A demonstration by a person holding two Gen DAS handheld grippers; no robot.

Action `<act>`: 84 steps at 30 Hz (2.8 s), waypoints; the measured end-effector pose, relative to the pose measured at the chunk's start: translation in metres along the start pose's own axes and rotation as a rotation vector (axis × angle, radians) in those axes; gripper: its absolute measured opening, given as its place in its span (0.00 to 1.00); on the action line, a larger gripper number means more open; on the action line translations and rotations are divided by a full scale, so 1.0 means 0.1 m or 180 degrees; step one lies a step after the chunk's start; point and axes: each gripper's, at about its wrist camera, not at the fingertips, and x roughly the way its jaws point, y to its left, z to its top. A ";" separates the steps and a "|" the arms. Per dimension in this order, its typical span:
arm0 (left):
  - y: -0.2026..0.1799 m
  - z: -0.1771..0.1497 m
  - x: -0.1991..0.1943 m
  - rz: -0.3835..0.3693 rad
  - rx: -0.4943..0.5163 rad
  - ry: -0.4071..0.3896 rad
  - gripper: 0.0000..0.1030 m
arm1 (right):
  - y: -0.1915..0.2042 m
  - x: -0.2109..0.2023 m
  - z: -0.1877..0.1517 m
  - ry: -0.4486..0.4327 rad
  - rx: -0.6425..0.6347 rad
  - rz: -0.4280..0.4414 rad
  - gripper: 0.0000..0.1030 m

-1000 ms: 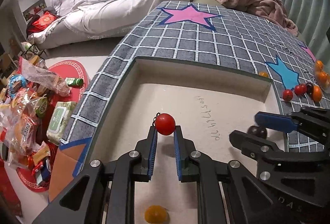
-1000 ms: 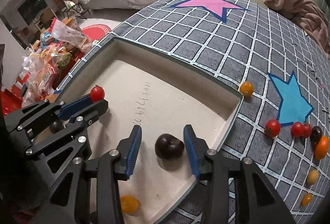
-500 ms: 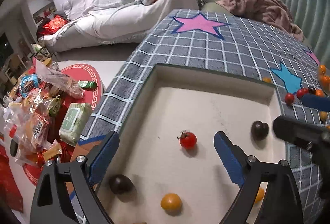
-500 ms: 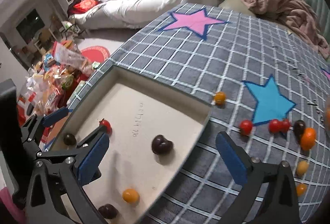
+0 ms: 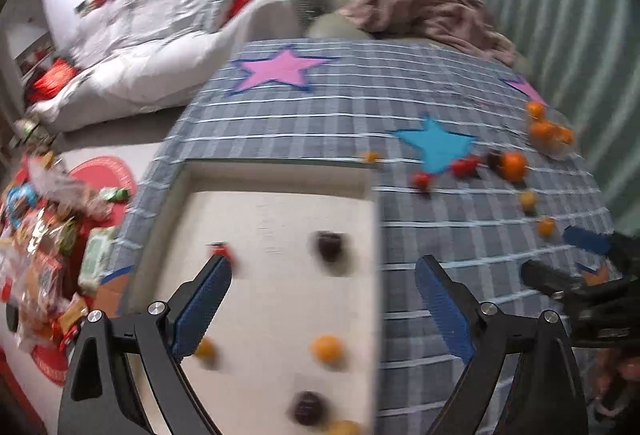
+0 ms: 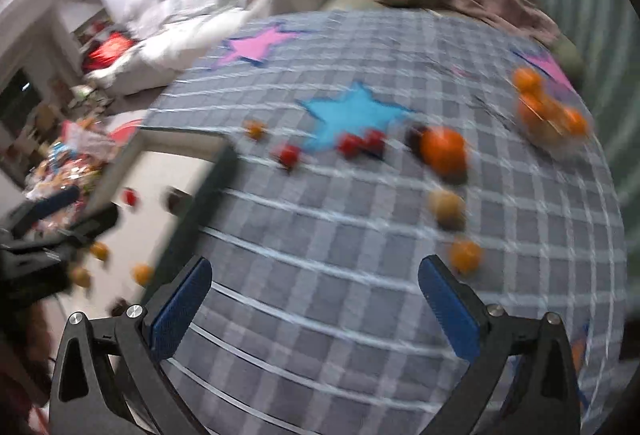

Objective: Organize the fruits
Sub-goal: 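Move both open tools back over the remaining fruits on the cloth, then grasp a brownish-yellow fruit with the left tool while the right tool grasps a kumquat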

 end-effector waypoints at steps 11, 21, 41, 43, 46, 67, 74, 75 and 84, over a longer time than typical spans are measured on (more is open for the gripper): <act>-1.08 -0.03 0.39 -0.0028 0.0509 0.0203 0.91 | -0.80 -0.12 -0.38 -0.0041 0.0323 -0.0375 1.00; -1.30 0.16 0.69 -0.0141 0.0410 0.0230 0.91 | -0.78 -0.01 -0.35 -0.0137 0.0135 -0.0332 1.00; -2.03 0.47 1.19 -0.0613 0.0893 0.0389 0.60 | -0.72 0.26 -0.10 -0.0277 -0.0147 -0.0169 0.65; -2.02 0.48 1.21 -0.0638 0.0853 0.0399 0.51 | -0.70 0.29 -0.07 -0.0313 -0.0155 -0.0154 0.57; -2.01 0.50 1.21 -0.0642 0.0851 0.0386 0.28 | -0.67 0.31 -0.05 -0.0337 -0.0198 -0.0126 0.29; -1.52 -0.29 0.66 -0.0517 0.0729 0.0192 0.28 | -0.91 -0.11 -0.62 -0.0210 0.0286 0.0107 0.23; -1.25 -0.68 0.38 -0.0456 0.0527 0.0225 0.28 | -0.85 -0.26 -0.86 -0.0212 0.0283 0.0090 0.23; -1.21 -0.74 0.35 -0.0445 0.0495 0.0230 0.28 | -0.84 -0.28 -0.90 -0.0212 0.0288 0.0094 0.23; -1.05 -1.01 0.16 -0.0368 0.0368 0.0221 0.28 | -0.73 -0.40 -1.11 -0.0174 0.0302 0.0081 0.23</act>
